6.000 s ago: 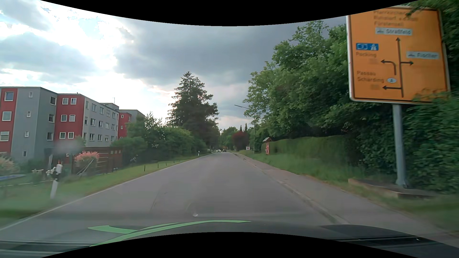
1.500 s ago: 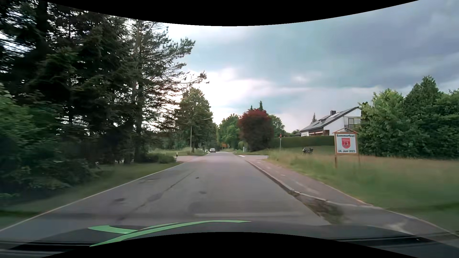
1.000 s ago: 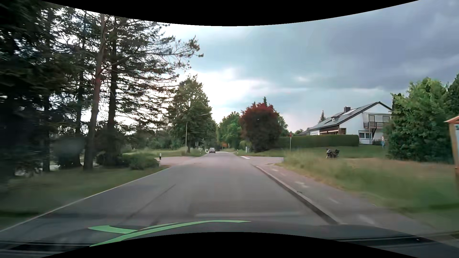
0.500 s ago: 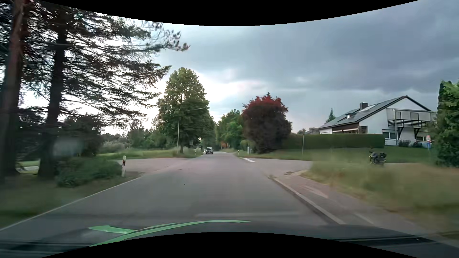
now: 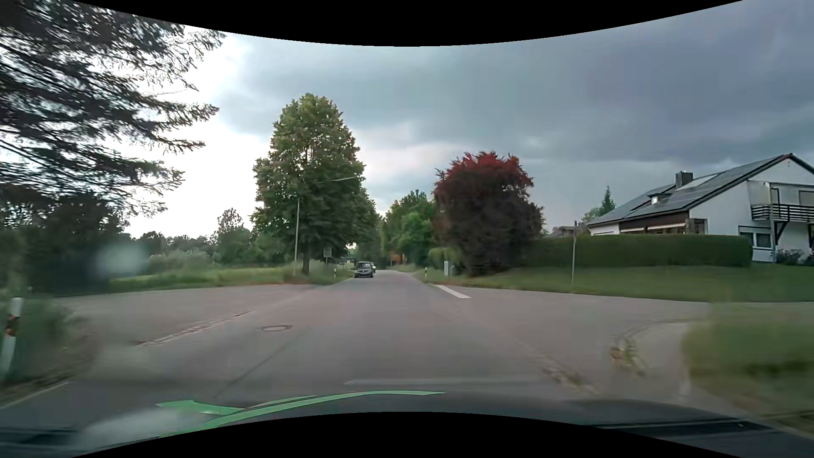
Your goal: Follow the waypoints while adhering to traffic rules and regulations
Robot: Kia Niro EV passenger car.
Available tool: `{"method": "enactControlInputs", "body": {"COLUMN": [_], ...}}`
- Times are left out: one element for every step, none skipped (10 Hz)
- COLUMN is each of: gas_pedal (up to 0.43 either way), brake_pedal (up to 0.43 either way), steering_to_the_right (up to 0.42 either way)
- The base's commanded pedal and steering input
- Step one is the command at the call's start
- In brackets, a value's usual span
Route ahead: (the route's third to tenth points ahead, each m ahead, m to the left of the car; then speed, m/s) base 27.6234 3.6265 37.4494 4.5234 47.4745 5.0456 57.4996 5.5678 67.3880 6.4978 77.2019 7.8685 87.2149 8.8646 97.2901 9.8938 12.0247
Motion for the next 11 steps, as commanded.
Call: {"method": "enactControlInputs", "body": {"gas_pedal": [0.059, 0.059, 0.059, 0.059, 0.059, 0.059, 0.059, 0.067, 0.067, 0.067, 0.067], "brake_pedal": [0.0, 0.0, 0.0, 0.0, 0.0, 0.0, 0.0, 0.0, 0.0, 0.0, 0.0], "steering_to_the_right": [0.001, 0.001, 0.0, 0.0, 0.0, -0.001, -0.003, -0.005, -0.005, -0.005, -0.005]}}
